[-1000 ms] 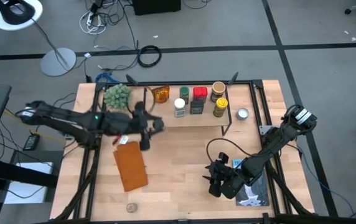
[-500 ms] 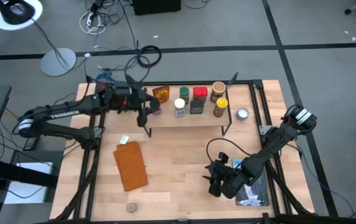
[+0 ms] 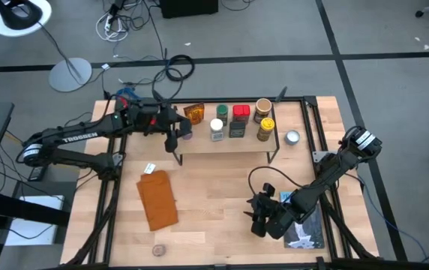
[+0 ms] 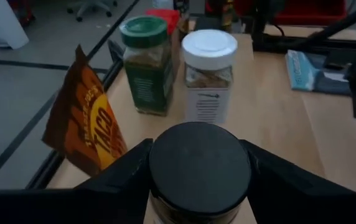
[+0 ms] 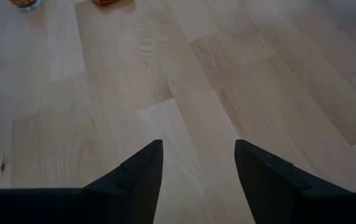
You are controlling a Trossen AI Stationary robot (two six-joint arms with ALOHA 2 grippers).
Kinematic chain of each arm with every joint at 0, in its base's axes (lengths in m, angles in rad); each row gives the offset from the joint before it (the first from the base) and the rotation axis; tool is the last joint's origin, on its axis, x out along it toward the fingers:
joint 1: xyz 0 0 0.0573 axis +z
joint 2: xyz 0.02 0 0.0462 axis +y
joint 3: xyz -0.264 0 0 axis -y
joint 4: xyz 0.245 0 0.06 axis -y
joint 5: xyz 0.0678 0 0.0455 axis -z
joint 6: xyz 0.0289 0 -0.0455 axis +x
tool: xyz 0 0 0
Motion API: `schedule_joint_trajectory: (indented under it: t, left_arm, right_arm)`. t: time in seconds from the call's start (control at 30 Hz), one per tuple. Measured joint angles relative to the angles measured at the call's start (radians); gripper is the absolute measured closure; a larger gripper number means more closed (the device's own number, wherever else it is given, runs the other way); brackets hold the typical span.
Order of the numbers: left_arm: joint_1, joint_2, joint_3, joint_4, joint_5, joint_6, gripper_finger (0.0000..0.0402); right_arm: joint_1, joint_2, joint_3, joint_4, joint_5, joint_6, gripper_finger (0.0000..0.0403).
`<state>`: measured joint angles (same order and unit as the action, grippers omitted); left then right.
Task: Shelf spices
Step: Put the black seasoning bottle on the shelf, then put the brown seasoning bottle on the shelf
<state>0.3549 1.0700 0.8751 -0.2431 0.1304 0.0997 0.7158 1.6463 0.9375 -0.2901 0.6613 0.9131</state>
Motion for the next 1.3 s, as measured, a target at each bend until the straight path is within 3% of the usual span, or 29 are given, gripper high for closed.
schedule_joint_trajectory:
  t: [0.83,1.3]
  left_arm:
    - [0.0,0.006,-0.028,0.057,0.002,-0.052,0.0181]
    - [0.0,-0.001,-0.016,0.02,-0.005,-0.044,0.0106]
  right_arm:
    - [-0.005,0.0,0.0,0.006,0.0,0.003,0.0204]
    - [-0.005,0.0,0.0,0.006,0.0,0.003,0.0204]
